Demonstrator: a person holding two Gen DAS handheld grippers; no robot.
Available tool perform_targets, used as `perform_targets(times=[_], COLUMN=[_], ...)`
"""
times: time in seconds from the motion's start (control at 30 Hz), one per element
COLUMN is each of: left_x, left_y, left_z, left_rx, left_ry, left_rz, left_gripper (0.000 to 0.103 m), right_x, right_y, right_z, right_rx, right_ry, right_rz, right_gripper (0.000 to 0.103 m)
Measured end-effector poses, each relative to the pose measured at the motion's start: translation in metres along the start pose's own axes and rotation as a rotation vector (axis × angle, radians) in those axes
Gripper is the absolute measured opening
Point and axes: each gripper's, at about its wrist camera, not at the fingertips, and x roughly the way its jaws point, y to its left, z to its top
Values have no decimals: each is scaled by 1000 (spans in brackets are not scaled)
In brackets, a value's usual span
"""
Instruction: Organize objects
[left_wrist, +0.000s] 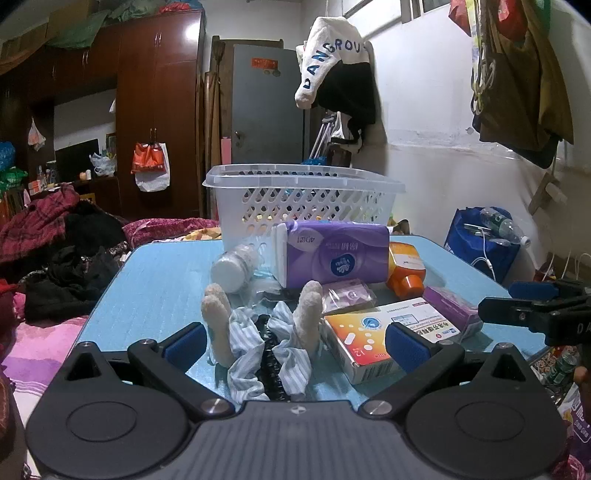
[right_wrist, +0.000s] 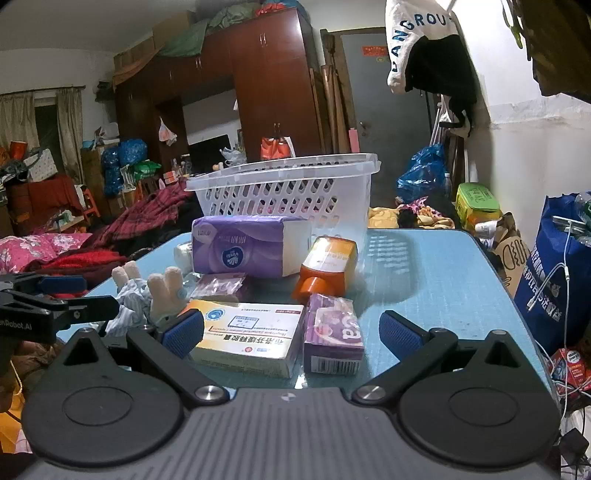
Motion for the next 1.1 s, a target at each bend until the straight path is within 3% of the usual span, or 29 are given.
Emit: perform_targets(times=[1.1], left_x=[0], left_y=[1], left_z=[-1], left_rx=[-7], left_ry=[4], left_rz=[-6], left_gripper=[103], right_x=[0], right_y=[1], right_z=[0], right_rx=[-13], right_ry=[-8], right_rz=[-4], right_gripper=[103])
